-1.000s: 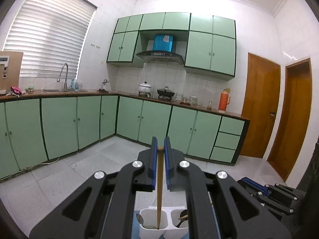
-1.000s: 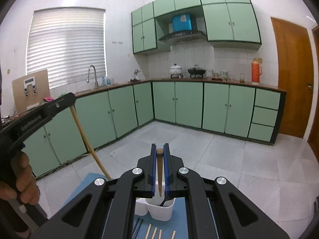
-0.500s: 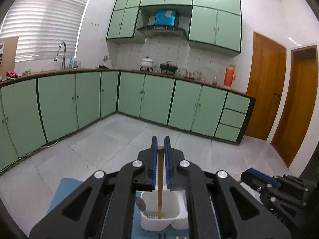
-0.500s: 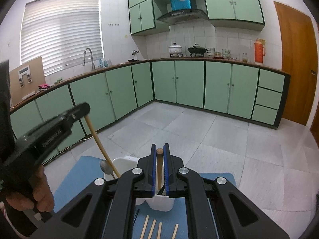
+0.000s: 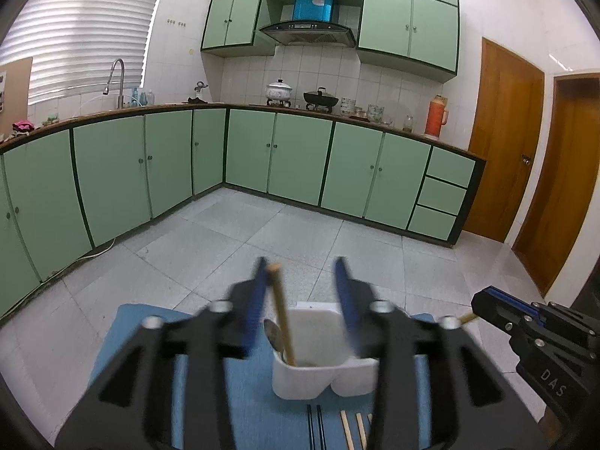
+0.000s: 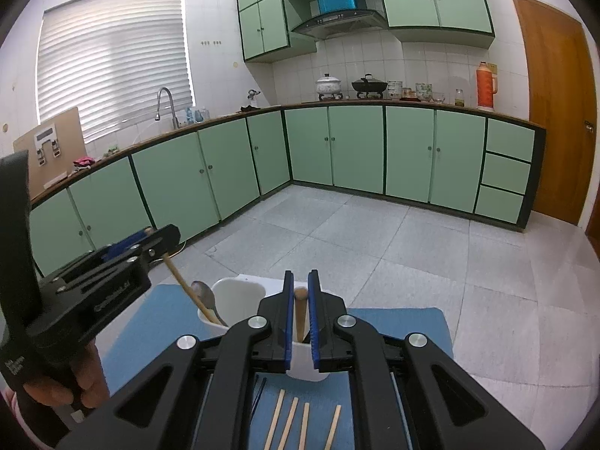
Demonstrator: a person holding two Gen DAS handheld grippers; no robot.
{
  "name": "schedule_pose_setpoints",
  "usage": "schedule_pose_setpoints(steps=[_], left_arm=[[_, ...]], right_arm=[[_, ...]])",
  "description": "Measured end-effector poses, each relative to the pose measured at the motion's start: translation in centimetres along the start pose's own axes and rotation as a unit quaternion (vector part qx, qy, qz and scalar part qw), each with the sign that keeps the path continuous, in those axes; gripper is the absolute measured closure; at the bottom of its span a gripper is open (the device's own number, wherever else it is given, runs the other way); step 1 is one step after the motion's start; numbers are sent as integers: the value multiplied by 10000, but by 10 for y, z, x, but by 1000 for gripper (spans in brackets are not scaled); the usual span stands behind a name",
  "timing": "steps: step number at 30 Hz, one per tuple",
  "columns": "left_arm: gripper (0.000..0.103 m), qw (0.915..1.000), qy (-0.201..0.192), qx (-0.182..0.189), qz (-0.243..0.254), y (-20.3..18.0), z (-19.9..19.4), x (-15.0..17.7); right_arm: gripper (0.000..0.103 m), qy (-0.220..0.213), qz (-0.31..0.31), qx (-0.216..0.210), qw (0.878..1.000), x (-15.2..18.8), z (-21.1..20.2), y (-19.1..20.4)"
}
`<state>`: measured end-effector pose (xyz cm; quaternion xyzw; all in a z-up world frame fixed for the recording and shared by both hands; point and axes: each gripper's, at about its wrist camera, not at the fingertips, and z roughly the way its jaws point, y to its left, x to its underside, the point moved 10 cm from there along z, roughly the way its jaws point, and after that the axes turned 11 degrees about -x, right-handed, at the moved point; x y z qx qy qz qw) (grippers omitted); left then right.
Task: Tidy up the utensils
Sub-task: 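Open the right tool, release the chopstick, and pull back over the mat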
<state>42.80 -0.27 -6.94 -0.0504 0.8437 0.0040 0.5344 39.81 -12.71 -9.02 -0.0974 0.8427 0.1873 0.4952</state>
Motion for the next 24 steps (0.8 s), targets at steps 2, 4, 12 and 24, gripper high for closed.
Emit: schedule_pose_setpoints(steps=[2,4,12,24], left_arm=[[55,10000,-7,7,30,1,-6,2],[48,10000,-34,-9,38,5,-13,4],[26,9999,-109,-47,-25,21,-47,15],[15,9989,347,-82,317,34,-92,93]], right_arm=[[89,-14,13,-14,10000,2,-4,0],[73,-54,48,20,10000,3,-11,-2],[39,-426,86,278,9987,9,-51,-6],[27,-205,276,441,9984,83,-88,-3]])
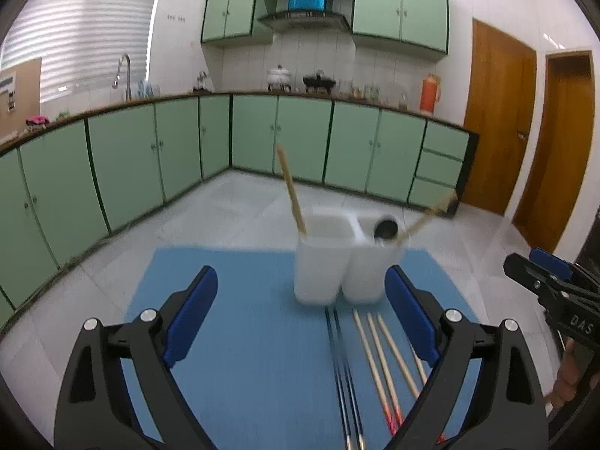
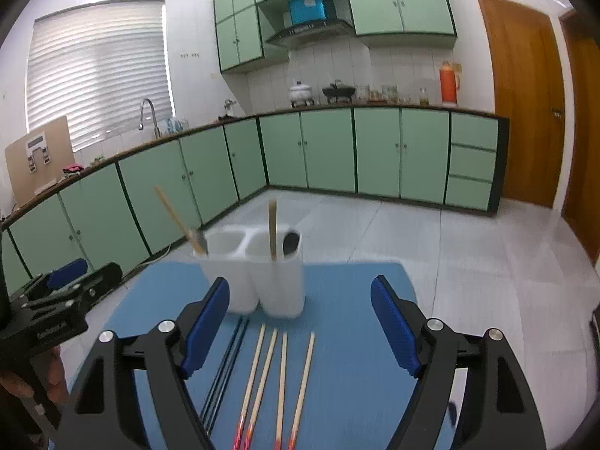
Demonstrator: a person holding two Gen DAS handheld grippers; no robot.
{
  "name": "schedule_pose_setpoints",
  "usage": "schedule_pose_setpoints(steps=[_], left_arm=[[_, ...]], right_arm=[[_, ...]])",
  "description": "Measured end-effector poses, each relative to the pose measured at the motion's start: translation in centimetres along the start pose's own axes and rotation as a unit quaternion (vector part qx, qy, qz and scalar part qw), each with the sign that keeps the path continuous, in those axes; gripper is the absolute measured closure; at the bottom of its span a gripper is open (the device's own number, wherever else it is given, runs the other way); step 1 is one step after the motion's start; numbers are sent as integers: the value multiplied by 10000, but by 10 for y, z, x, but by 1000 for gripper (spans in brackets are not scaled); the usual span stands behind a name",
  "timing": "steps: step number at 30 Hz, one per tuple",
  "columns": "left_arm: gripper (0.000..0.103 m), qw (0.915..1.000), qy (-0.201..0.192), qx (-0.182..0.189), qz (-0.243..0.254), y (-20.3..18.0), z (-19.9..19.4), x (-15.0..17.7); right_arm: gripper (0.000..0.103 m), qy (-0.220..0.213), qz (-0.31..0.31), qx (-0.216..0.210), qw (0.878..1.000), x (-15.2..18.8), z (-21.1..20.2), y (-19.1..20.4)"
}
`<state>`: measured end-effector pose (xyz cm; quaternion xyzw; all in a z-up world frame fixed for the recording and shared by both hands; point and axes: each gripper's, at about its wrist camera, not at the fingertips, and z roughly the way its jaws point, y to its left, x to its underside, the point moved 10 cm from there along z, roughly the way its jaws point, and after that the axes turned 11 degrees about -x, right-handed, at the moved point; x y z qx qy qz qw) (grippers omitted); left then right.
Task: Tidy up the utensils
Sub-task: 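Open the right tool, release the chopstick, and pull back over the mat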
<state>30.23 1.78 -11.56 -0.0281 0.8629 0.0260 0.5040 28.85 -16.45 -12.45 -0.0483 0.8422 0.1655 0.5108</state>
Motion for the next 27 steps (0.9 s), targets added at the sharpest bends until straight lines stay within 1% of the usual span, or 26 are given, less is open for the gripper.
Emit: schedule_pose_setpoints(steps=[1,6,9,11,15,19,24,27], left_arm=[[15,9999,105,18,33,1,-1,11],[15,9981,559,11,272,3,-5,64],[15,9965,748,-35,360,6,-5,91],[15,9951,897,-45,416,7,-4,108],[15,9927,1098,-88,500,8,-8,138],[17,9900,1299,-67,541,9,-9,158],[17,9881,1395,-76,650,11,-12,173],[17,9871,1453,-95,659,11,-12,179]], right_arm=[[27,47,27,-9,10000,7,-1,0],[27,502,143,-10,9986,61,-5,4],[27,665,183,36,9976,86,-8,3],[29,811,200,109,9964,105,-9,2],[37,987,177,157,9948,132,-15,3],[43,1220,230,160,9921,159,-20,4],[46,1461,257,256,9886,187,-26,-1],[48,1557,296,298,9869,197,-28,-4]])
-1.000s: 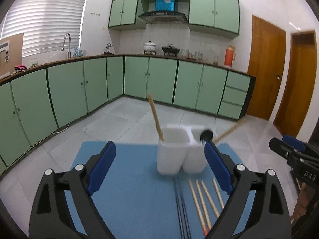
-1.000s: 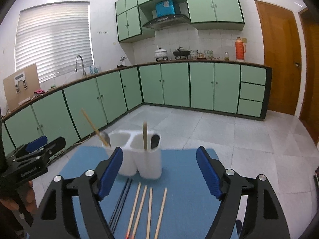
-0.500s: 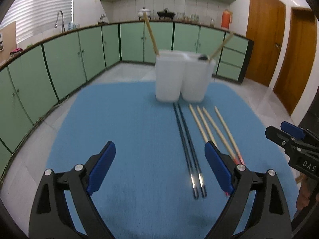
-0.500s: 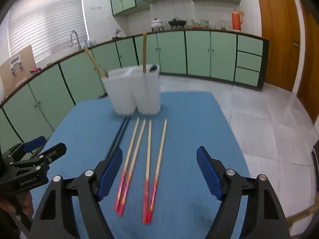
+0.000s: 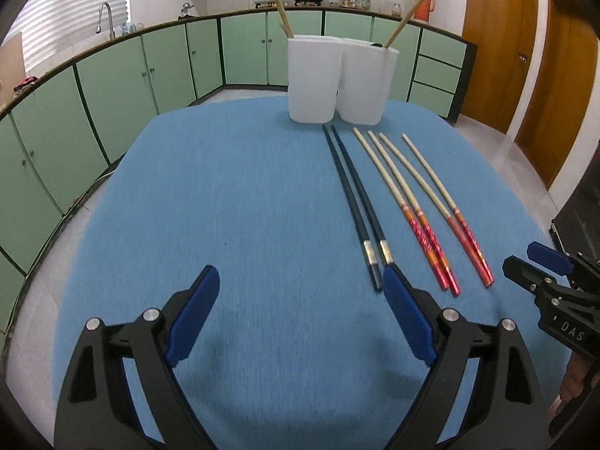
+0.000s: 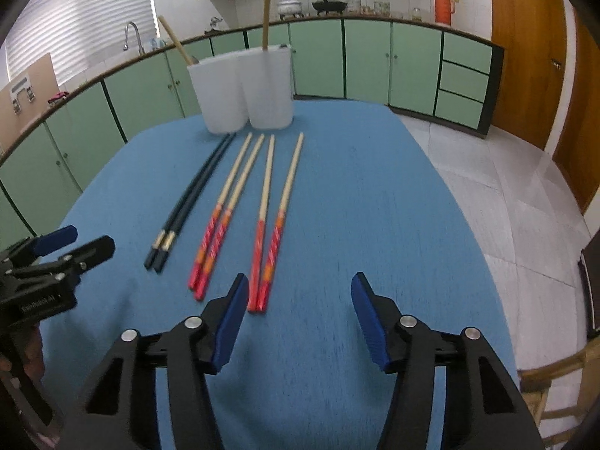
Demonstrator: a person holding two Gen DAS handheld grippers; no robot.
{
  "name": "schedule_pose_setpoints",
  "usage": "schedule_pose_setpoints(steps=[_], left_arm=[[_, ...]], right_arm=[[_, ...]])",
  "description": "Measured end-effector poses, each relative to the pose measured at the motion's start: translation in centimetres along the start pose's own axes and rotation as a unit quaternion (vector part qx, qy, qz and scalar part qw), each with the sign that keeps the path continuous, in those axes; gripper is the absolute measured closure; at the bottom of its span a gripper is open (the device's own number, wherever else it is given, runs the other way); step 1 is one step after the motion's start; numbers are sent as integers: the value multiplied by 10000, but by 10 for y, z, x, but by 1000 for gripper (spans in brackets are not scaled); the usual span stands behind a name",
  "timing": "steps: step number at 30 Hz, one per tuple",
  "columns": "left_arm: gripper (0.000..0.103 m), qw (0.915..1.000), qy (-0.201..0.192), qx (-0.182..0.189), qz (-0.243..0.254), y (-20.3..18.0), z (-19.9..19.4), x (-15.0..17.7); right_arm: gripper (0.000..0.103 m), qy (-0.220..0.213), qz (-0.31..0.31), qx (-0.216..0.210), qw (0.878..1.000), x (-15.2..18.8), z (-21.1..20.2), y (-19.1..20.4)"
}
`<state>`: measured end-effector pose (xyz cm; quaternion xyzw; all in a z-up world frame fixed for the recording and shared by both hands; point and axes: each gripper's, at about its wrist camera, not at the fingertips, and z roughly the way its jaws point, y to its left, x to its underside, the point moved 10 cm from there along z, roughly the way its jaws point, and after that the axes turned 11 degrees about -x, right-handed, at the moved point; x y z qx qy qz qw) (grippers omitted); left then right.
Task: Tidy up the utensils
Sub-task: 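Open the right tool, release the chopstick, and pull back over the mat, then close the right tool on a red-patterned chopstick while the left tool closes on a black chopstick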
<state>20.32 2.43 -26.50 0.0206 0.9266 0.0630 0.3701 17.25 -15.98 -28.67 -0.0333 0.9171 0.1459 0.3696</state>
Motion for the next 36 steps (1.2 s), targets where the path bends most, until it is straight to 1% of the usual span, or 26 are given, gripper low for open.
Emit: schedule_pose_setpoints(steps=[4,12,15,21,24,25,29,32,33,36], left_arm=[[17,10000,25,2,21,0,0,3],[17,10000,79,15,18,-3,1,6],[17,10000,93,20,19,-5,3,4],[17,9999,105,19,37,-7,5,4],[17,9999,121,25,28,-7,5,4],[17,9999,130,24,34,-8,5,4],[17,9999,132,30,45,-9,5,4],[17,9999,121,29,37,-9,5,4],[17,9999,120,33,31,-9,6,4],[17,9999,132,50,37,-11,7,5]], right_arm=[[48,86,19,59,9999,8,3,-3],[49,167,-54,113,9998,14,9,0],[49,159,-50,119,9998,15,10,0],[53,144,-39,341,9993,11,11,-9],[53,129,-33,298,9995,10,10,-10],[55,134,-52,278,9995,11,10,-9],[72,161,-117,184,9996,12,13,-2],[80,149,-147,105,9997,12,14,2],[82,141,-154,102,9997,13,15,3],[92,120,-185,49,9997,13,16,8]])
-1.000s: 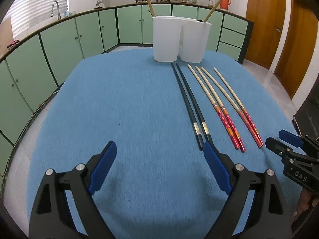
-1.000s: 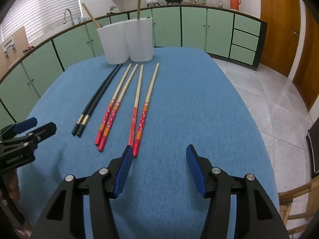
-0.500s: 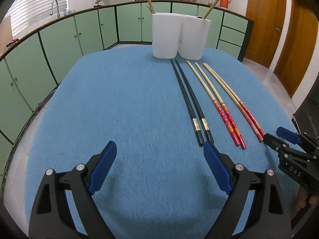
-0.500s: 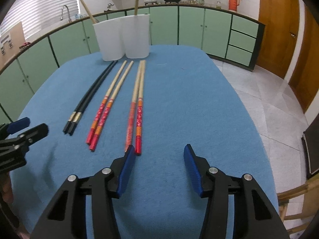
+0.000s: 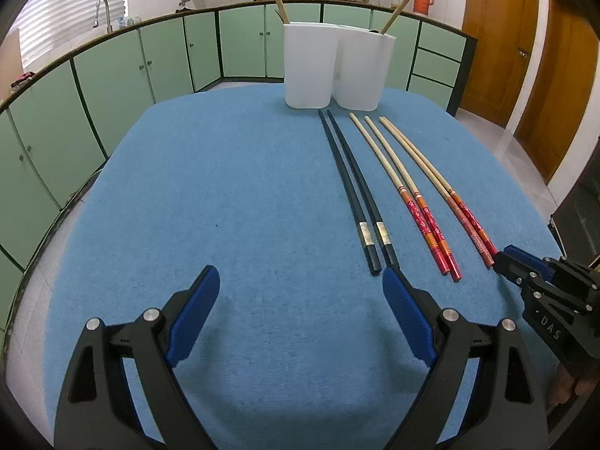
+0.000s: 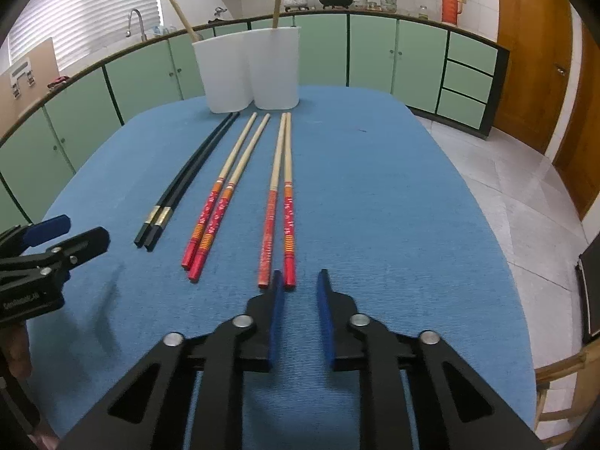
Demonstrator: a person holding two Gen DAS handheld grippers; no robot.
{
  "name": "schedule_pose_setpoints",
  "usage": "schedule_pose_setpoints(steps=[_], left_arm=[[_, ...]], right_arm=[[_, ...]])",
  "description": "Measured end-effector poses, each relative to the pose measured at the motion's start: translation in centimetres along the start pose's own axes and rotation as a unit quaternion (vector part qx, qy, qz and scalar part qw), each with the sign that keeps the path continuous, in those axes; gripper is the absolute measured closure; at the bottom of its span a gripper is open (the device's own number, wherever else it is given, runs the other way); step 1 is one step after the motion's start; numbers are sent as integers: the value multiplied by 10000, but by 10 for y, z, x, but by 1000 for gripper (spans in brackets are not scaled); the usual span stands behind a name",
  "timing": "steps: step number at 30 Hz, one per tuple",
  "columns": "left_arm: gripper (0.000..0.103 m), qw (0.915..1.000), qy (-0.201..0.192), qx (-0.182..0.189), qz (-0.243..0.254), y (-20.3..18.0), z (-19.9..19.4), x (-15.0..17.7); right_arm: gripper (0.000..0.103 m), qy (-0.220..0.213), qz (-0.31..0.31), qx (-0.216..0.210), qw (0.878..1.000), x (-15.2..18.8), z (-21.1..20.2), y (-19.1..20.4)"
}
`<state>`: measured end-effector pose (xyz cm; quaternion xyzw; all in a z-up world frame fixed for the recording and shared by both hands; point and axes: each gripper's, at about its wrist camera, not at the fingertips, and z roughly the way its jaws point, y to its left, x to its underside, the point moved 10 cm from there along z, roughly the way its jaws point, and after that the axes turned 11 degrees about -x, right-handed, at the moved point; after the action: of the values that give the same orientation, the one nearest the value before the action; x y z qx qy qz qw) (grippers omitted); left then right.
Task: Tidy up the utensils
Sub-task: 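Close the right tool on a red-patterned chopstick while the left tool closes on a black chopstick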
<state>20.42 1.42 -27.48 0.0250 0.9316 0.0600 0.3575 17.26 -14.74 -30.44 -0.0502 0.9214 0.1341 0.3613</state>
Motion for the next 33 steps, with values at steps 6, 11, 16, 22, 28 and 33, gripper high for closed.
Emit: schedule_pose_setpoints(steps=[6,11,16,22,28,33], left_arm=[[24,10000,-13,40,39,-7,0,0],[27,9999,38,54,128,-14,4,1],[31,9997,158,28,178,-20,14,2],[41,9995,271,62,139,-26,22,1],[56,9996,252,45,86,-29,22,1],[76,9996,221,133,140,-35,19,1]], right_arm=[[97,-6,-32,22,10000,-1,2,5],[97,-15,47,7,10000,-1,1,1],[97,-28,88,-19,10000,-2,1,0],[97,-63,146,-80,9998,-1,2,-1],[97,-87,227,-156,9996,-1,3,-2],[97,-81,240,-156,9996,-1,4,-2]])
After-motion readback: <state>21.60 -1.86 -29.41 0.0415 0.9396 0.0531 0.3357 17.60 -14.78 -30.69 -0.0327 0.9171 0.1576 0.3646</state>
